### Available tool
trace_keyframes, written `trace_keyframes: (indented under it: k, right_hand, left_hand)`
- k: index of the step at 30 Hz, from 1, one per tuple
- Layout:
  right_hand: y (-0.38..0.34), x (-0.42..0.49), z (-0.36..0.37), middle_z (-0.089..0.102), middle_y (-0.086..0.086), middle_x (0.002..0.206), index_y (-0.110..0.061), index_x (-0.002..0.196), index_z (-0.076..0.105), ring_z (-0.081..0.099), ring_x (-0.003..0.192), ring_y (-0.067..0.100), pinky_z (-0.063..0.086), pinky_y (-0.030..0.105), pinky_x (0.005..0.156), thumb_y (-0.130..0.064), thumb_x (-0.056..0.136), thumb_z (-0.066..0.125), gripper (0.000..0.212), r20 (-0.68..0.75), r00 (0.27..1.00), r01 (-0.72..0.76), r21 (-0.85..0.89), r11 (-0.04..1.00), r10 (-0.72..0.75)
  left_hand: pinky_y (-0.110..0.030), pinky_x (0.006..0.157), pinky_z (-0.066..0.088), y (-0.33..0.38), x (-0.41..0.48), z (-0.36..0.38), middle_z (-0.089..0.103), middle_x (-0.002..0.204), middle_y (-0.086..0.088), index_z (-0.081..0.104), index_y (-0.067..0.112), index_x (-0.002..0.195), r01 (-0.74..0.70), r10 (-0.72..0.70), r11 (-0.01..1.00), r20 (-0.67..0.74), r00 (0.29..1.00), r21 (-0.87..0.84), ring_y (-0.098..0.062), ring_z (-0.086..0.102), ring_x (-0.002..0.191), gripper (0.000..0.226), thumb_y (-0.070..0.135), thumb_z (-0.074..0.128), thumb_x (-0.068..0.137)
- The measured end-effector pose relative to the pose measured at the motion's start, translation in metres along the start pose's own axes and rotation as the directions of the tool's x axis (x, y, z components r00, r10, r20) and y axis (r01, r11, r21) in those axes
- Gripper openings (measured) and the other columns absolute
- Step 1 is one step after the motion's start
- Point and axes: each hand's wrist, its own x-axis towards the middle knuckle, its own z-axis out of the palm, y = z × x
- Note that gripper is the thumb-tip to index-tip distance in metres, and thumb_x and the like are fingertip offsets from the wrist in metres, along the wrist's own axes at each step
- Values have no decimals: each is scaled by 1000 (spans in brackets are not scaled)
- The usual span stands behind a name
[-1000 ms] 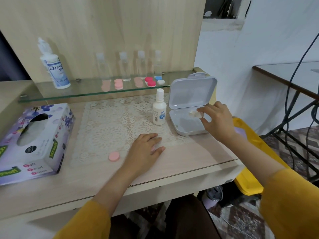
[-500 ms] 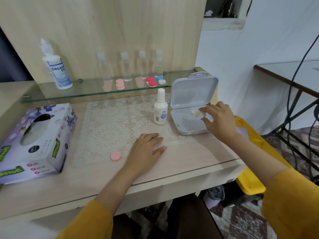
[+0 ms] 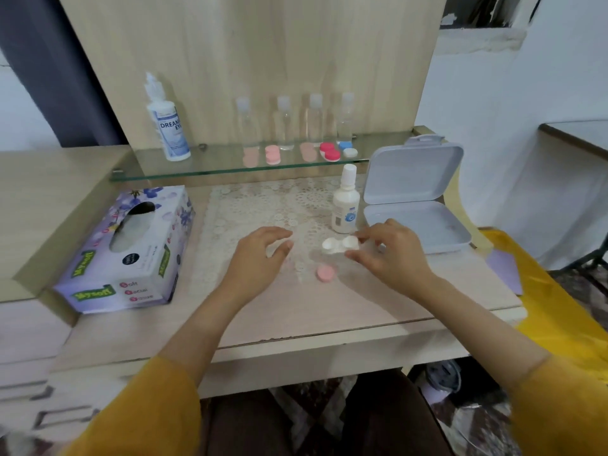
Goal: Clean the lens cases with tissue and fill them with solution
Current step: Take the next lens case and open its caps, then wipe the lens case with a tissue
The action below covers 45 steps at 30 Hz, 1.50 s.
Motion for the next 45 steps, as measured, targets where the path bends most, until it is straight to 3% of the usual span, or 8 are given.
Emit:
trace_keyframes:
  k: [5,14,21,24,28,32,38,45]
  right_hand:
    - [-32,-3,39,68,-6,101,-30,102,70,52,93,11,35,24,76,-48,73,65,34,208,972,-146,160,976,111]
    - [-55,-5,52,71,0,89,-20,95,73,57,95,25,42,40,88,-32,72,76,26,202,979,-22,133,991,-5]
    - [-44,-6,53,53,1,132,-12,122,59,44,123,19,28,29,106,-50,75,68,61,329,944,17,0,1000,-16]
    - [-42,-8,51,46,1,139,-13,127,54,37,128,18,23,27,108,-51,78,64,63,369,929,44,-32,999,-29]
    - [-43,-7,51,43,2,142,-13,129,52,35,130,21,20,28,109,-57,78,59,68,394,918,61,-53,997,-35]
    - [-42,-7,51,44,3,141,-12,129,53,36,130,23,21,29,109,-59,77,55,70,405,913,70,-61,996,-40]
    - [-39,-6,56,47,2,139,-13,126,56,40,128,23,24,32,109,-75,63,27,93,389,921,62,-59,996,-34]
    - [-38,-7,58,48,1,138,-12,126,56,40,127,23,25,31,108,-73,65,37,88,359,932,61,-53,997,-38]
  left_hand:
    - [-27,110,24,-39,-17,-20,48,137,-9,57,9,123,153,-157,980,25,987,129,-21,41,128,32,20,46,95]
    - [-19,107,16,-65,-36,-23,40,144,-2,47,14,133,97,-109,932,15,994,348,-16,30,132,40,26,44,96]
    - [-20,108,15,-53,-26,-35,35,146,-4,44,13,135,160,-193,955,114,975,249,-18,28,135,42,25,47,95]
    - [-19,102,24,-39,-15,-55,48,137,-4,54,12,126,133,-148,968,53,988,214,-16,42,126,35,24,49,94]
    - [-11,68,36,-33,-2,-93,67,97,-2,69,9,104,183,-152,967,-176,972,177,-9,54,80,22,20,54,92]
    - [-23,71,40,-54,9,-127,63,82,-1,70,9,89,280,-210,914,-247,946,293,-14,55,77,19,14,53,90]
    - [-34,84,47,-103,23,-162,64,111,-6,65,18,99,296,-388,668,-21,922,682,-24,57,97,18,14,56,84]
    - [-28,81,42,-116,33,-166,62,117,-4,57,21,122,115,-299,634,105,948,765,-23,54,103,38,12,56,84]
